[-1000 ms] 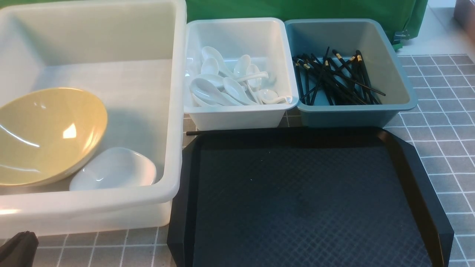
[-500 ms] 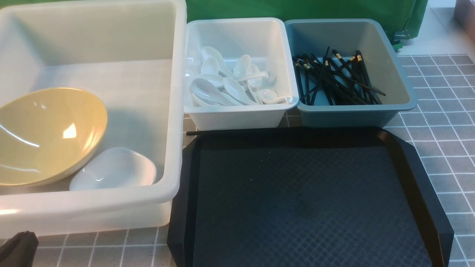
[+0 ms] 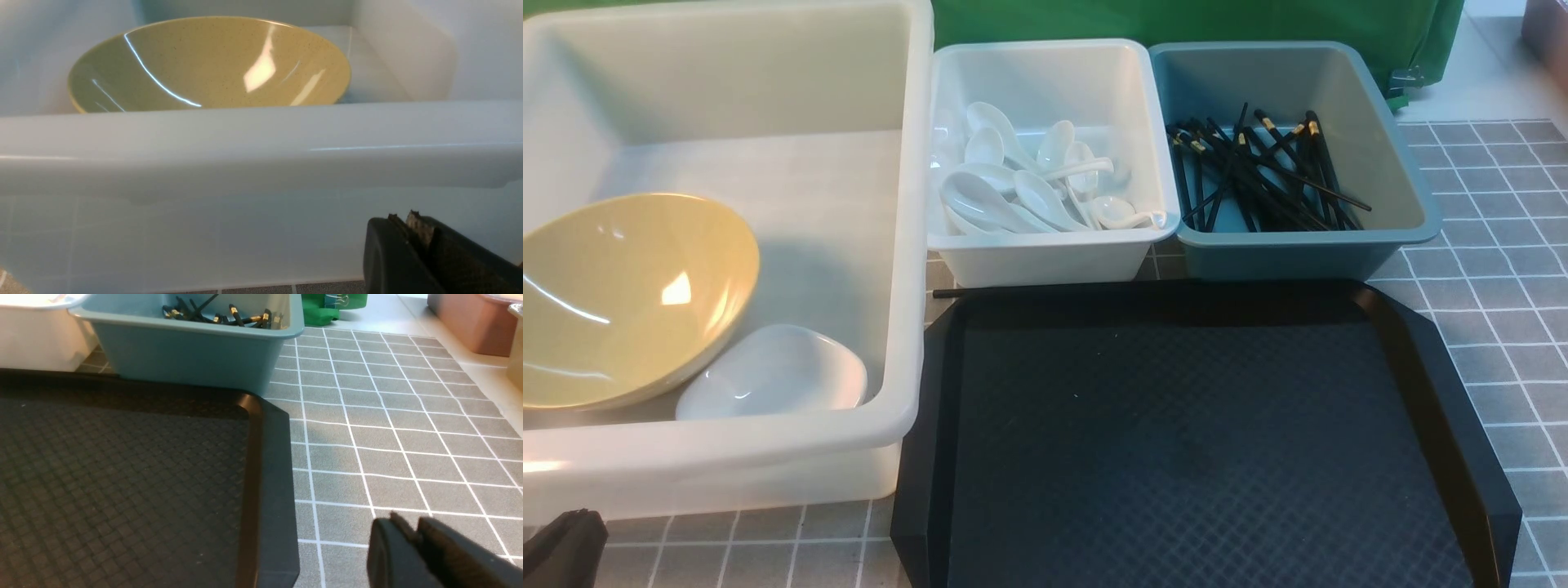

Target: On grey table put chopsticks spoon bowls plates into blue grey white boxes.

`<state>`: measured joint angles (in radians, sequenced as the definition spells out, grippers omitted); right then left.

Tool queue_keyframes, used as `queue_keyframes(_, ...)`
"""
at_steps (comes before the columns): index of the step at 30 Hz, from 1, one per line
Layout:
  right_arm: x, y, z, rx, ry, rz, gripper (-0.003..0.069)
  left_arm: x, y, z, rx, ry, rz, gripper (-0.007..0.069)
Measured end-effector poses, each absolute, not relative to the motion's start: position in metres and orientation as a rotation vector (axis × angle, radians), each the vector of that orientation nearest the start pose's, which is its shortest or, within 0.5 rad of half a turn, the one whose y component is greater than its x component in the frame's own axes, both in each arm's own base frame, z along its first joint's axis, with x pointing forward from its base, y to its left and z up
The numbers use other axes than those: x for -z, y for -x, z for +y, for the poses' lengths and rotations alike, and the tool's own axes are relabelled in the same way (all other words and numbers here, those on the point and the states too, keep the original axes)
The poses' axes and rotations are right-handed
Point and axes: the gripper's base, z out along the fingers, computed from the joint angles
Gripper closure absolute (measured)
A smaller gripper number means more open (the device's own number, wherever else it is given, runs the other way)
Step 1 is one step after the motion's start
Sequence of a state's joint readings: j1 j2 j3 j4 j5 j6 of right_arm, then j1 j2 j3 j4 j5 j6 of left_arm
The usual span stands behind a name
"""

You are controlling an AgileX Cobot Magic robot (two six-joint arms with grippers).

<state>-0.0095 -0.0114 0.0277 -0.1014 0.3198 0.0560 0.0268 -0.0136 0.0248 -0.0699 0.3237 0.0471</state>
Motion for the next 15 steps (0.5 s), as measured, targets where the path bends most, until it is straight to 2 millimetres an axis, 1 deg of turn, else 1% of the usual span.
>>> queue_keyframes(15, -0.1757, -0.0539, -0.0034, 0.064, 0.006, 1.818, 0.0524, -0.1764, -0.0537, -0.0006, 0.015, 0.026, 1.818, 0.061)
